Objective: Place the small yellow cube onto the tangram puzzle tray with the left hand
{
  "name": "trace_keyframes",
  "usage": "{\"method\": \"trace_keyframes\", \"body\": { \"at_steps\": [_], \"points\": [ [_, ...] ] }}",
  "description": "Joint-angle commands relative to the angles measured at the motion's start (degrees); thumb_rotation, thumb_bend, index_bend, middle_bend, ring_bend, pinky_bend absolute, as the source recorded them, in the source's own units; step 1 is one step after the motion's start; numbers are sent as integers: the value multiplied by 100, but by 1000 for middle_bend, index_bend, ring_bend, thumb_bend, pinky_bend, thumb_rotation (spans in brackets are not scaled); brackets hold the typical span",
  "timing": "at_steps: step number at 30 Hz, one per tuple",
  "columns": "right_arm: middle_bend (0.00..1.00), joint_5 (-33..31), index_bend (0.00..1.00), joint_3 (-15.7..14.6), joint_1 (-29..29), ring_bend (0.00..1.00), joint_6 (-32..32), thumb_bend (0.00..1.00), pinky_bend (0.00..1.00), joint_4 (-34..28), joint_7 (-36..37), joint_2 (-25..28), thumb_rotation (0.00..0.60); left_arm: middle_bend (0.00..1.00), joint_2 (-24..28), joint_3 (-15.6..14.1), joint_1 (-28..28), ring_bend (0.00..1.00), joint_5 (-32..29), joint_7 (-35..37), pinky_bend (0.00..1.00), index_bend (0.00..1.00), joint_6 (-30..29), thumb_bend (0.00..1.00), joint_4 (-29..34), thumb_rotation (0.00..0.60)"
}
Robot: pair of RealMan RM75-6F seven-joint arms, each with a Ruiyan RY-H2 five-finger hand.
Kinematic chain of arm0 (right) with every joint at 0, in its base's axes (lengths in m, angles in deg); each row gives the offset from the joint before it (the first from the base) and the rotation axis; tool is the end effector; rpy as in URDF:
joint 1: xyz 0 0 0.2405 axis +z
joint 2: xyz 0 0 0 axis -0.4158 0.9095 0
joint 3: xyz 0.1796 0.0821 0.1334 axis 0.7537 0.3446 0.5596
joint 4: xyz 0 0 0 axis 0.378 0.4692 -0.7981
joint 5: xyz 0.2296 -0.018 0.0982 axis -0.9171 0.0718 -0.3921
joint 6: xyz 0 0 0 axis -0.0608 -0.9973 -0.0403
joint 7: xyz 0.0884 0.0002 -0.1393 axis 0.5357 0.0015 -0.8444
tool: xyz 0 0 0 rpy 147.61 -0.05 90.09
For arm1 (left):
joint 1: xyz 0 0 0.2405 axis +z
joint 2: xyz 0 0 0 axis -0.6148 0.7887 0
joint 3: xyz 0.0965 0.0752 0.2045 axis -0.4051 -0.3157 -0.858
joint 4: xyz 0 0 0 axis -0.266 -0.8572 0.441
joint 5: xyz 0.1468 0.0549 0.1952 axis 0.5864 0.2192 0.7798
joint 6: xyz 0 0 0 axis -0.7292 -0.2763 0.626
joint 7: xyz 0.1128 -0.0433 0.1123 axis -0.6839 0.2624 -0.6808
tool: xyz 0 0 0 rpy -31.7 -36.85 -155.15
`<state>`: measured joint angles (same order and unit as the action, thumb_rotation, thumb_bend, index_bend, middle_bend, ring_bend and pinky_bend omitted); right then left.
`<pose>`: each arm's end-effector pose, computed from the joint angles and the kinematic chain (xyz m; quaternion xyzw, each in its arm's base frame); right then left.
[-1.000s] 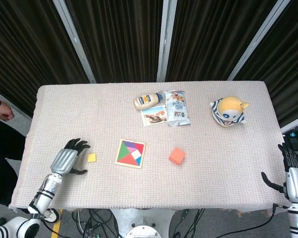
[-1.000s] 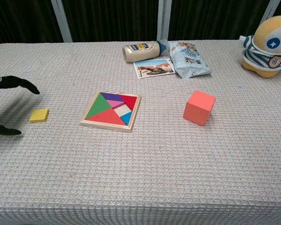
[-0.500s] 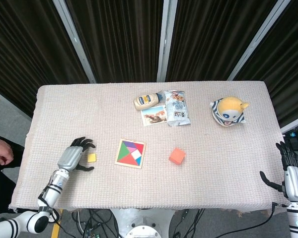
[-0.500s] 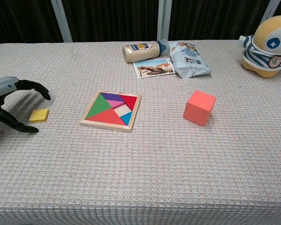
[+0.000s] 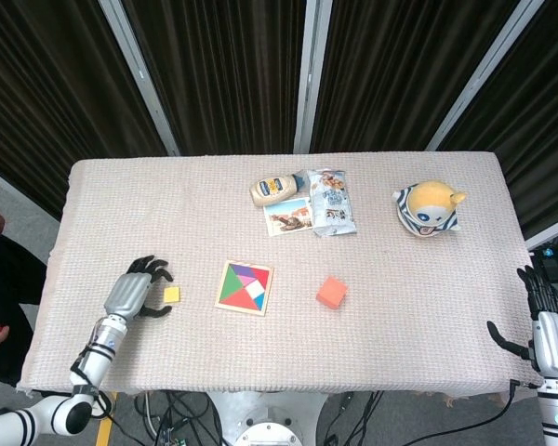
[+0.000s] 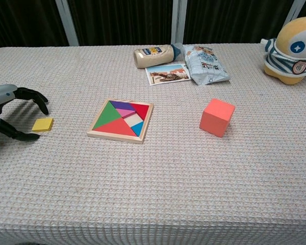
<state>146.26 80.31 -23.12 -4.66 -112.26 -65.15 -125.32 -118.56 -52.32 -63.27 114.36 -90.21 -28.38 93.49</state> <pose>-0.3438 -0.1983 0.1130 0.4826 -0.4797 0.4768 0.5566 -0.2470 0.3030 -0.0546 -0.6481 -0.5154 -0.3504 0.4377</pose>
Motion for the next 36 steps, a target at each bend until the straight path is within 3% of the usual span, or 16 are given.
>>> {"method": "trace_keyframes", "body": {
  "at_steps": [1,26,36],
  "points": [
    [0,-5,0,-4,0,0,6,176,0,4,3,0,600,151,22,-5,-14,0,-36,-26,45,375,23,245,36,600],
    [0,-26,0,-20,13,0,38,176,0,-13,-12,11,600,155,171,-24,-121,0,-264,-81,45,395,137,290,237,600],
    [0,-46,0,-27,22,0,79,176,0,-12,-9,15,600,140,95,-28,-136,0,-83,59,45,388,6,291,142,600]
  ]
}}
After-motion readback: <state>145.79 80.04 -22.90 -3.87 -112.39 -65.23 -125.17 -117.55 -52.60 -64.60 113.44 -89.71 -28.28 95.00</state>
